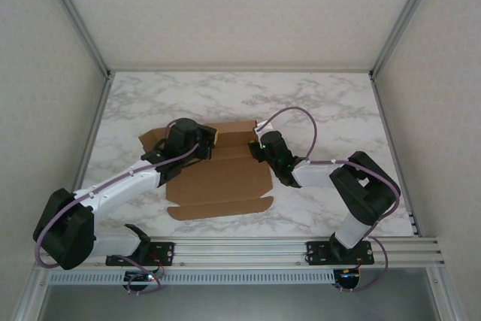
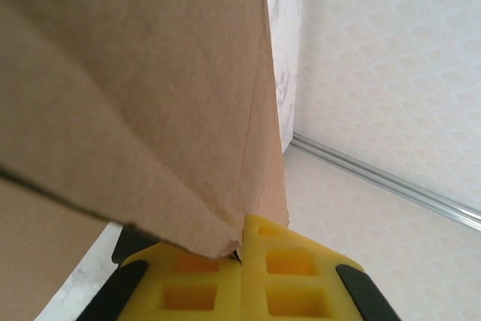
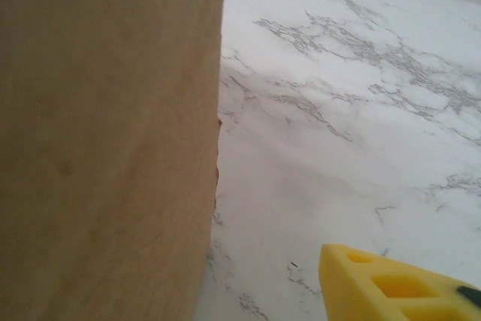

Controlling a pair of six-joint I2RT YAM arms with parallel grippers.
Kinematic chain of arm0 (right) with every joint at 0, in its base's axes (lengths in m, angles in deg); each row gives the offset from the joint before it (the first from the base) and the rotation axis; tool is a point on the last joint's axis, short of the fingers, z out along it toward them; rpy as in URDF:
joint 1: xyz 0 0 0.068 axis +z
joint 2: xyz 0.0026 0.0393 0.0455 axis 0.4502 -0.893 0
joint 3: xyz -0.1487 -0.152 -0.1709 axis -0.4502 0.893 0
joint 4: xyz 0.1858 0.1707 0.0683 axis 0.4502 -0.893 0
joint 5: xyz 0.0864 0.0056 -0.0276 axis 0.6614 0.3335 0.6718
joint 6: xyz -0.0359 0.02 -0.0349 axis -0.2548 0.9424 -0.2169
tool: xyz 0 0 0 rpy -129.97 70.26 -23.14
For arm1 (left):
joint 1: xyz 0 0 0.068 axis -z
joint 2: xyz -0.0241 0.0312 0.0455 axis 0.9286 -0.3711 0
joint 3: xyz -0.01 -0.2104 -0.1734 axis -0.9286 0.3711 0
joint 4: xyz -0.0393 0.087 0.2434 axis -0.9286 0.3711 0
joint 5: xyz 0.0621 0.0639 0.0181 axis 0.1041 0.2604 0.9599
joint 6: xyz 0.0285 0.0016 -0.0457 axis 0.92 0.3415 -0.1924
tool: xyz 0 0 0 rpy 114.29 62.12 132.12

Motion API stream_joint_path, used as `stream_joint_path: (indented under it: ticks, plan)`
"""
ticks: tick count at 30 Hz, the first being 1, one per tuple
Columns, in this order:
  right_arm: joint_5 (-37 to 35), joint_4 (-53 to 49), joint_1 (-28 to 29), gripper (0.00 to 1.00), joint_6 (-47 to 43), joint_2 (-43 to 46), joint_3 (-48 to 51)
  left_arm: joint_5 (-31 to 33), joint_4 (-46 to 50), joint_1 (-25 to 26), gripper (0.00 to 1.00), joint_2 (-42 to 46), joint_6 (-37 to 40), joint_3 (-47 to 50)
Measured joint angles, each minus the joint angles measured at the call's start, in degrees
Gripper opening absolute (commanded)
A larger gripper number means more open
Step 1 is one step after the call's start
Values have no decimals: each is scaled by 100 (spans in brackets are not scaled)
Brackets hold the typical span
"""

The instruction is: Fold the paper box

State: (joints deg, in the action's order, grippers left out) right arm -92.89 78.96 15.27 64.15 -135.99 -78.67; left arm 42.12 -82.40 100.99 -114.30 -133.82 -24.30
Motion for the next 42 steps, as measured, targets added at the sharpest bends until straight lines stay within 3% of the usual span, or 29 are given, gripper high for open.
stream_joint_path:
  ticks: [5, 8, 18, 19, 24, 28, 33, 42]
  plan:
    - [-17, 118, 15, 45, 61, -68, 0, 26, 24, 15, 0, 7, 0, 0]
    - [-24, 173, 31, 32, 87, -155, -24, 31, 26, 17, 0, 4, 0, 2]
    - [-455, 138, 192, 18, 219, -341, -352, 291, 33, 76, 0, 4, -22, 2]
    - [-555, 120, 219, 19, 247, -361, -391, 317, 31, 81, 0, 4, -22, 2]
    - [-920, -4, 317, 46, 315, -433, -494, 431, 33, 120, 0, -2, -46, 0]
    - [-986, 46, 330, 55, 293, -415, -356, 439, 48, 155, 0, -22, -98, 0]
    - [-782, 162, 330, 57, 155, -160, -52, 437, 66, 203, 0, -33, -133, 0]
    - [-382, 321, 323, 51, -63, 289, 44, 437, 66, 203, 0, -33, -149, 0]
